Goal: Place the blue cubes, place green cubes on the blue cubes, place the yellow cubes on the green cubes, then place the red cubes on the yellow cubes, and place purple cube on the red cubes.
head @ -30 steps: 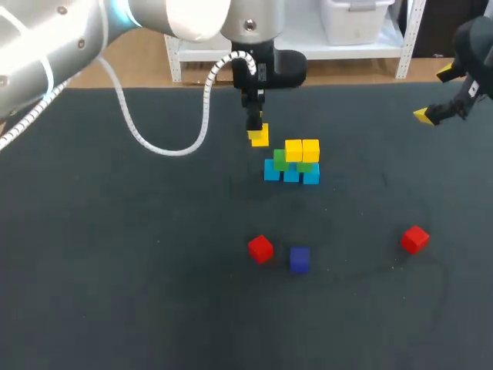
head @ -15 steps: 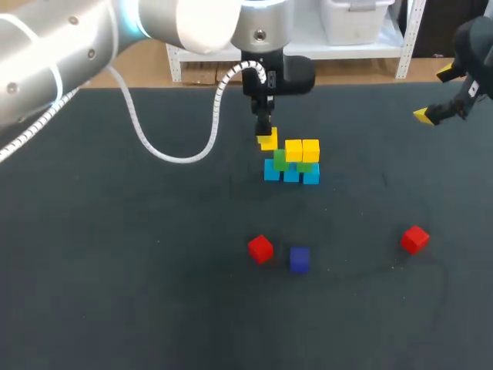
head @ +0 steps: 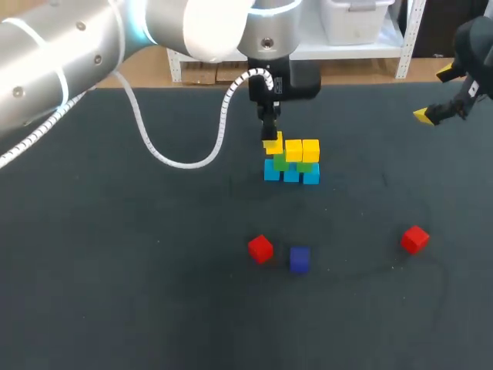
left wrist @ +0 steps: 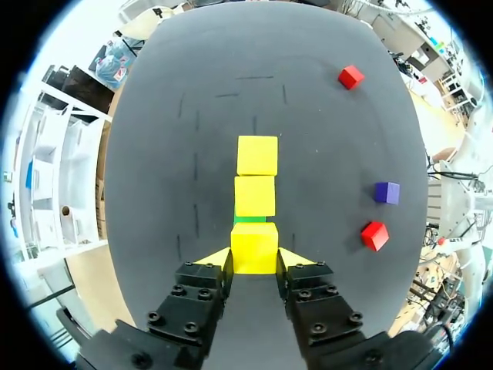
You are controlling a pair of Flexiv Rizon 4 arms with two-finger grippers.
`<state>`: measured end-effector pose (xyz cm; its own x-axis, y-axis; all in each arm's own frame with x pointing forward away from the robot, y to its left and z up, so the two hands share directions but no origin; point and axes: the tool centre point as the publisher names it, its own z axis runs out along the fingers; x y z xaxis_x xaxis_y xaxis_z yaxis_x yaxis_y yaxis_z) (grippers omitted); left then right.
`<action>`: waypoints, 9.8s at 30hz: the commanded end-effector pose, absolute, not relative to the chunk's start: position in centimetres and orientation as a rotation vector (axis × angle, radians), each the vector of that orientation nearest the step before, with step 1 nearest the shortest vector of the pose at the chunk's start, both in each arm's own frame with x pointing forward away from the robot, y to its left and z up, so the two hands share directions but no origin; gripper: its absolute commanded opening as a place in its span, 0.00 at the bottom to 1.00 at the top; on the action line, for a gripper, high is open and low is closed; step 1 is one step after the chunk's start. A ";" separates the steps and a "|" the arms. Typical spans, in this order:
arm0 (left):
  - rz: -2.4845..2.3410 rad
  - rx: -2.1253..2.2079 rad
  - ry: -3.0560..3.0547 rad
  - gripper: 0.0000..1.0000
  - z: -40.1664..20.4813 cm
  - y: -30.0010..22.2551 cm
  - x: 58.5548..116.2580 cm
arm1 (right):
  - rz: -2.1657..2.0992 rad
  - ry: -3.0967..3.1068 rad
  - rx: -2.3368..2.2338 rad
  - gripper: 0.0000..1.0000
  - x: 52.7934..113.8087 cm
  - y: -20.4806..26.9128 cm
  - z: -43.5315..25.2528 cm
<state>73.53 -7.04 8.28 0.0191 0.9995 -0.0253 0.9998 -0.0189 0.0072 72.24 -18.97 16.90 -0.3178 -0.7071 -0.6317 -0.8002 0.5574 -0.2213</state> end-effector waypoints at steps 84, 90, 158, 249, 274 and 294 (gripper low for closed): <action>-0.026 1.835 2.312 1.00 15.8 3.1 72.1 | 0.179 2.091 -1.209 1.00 72.3 -19.1 16.9; -0.016 1.698 2.336 1.00 17.6 7.2 72.6 | 0.179 2.091 -1.209 1.00 72.3 -19.1 16.9; -0.066 1.317 2.068 1.00 23.2 17.8 70.0 | 0.179 2.091 -1.209 1.00 72.3 -19.1 16.9; -0.066 1.317 2.068 1.00 23.2 17.8 70.0 | 0.236 2.766 -1.481 0.39 55.1 -16.6 -0.2; -0.066 1.317 2.068 1.00 23.2 17.8 70.0 | 0.081 2.421 -1.972 0.00 60.8 -16.9 8.5; -0.066 1.317 2.068 1.00 23.2 17.8 70.0 | 0.093 2.197 -2.166 0.00 68.5 -8.7 13.3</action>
